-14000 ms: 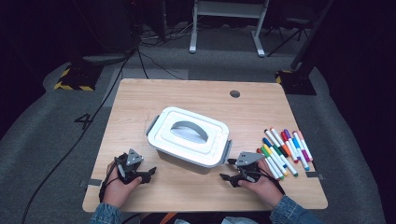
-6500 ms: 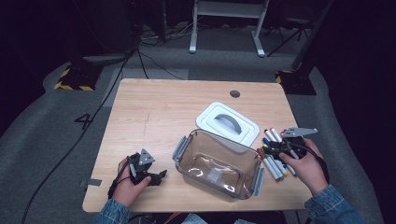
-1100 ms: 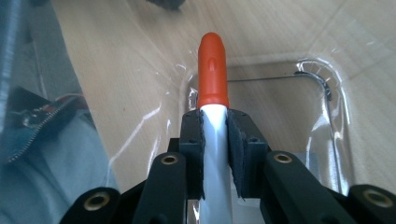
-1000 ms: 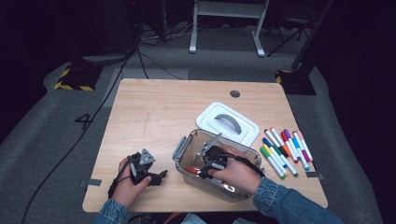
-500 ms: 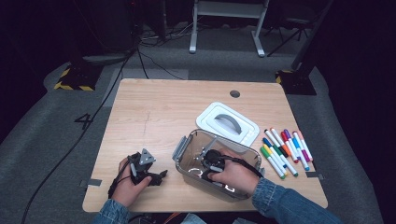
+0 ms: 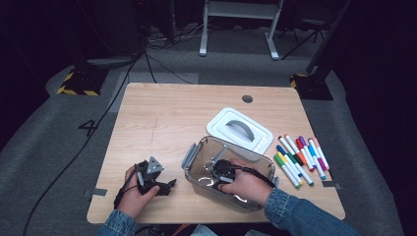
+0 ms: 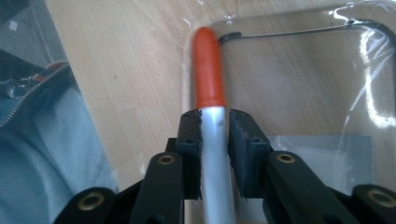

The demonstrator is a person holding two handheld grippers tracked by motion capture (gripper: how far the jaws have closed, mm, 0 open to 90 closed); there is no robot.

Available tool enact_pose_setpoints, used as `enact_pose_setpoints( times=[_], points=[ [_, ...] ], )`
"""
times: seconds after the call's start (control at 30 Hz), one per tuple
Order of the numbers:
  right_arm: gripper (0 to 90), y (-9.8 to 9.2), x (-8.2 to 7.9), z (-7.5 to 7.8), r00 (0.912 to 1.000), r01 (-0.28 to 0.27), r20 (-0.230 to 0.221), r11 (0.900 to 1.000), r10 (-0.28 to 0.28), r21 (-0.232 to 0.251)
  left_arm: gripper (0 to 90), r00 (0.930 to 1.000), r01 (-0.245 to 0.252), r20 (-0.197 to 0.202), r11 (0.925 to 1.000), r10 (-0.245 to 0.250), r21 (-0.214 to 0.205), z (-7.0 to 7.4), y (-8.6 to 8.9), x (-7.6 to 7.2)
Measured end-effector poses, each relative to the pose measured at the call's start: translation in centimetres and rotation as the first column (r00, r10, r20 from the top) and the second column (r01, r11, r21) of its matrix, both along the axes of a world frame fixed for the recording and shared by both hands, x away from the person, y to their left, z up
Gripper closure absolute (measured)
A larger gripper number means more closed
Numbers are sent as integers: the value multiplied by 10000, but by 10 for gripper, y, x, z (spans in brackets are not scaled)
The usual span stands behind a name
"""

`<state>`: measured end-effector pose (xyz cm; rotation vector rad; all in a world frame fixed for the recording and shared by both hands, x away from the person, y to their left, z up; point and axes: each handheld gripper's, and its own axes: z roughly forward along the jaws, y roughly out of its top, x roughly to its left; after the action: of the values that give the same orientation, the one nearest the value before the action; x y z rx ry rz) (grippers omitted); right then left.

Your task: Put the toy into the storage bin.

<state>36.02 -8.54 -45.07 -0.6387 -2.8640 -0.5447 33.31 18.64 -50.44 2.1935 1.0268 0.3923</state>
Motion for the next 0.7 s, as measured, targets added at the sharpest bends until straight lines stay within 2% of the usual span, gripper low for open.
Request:
enact_pose_setpoints(
  times=[0.13,0.27,0.37,0.47,0.57,0.7],
  points=[
    [725,-2,0,4,9997,126,188,9996,-131,244,127,10000,1,0,10000,-1,1,0,0,0],
    [723,-6,1,17,9963,300,781,9963,-363,810,127,10000,3,-2,10000,-3,2,0,0,0],
    [720,-8,-1,34,9881,451,1411,9921,-616,1175,127,10000,24,-30,10000,-24,-4,0,0,0],
    [718,-12,-2,54,9802,483,1824,9860,-775,1594,125,10000,56,-1,10000,-56,7,0,0,1],
    [714,-19,-2,71,9725,506,2140,9800,-922,1925,124,10000,58,-25,10000,-58,-41,0,-1,1],
    [717,-37,1,88,9588,818,2488,9718,-1373,2210,124,10000,67,-29,10000,-67,-37,0,-1,2]
  ],
)
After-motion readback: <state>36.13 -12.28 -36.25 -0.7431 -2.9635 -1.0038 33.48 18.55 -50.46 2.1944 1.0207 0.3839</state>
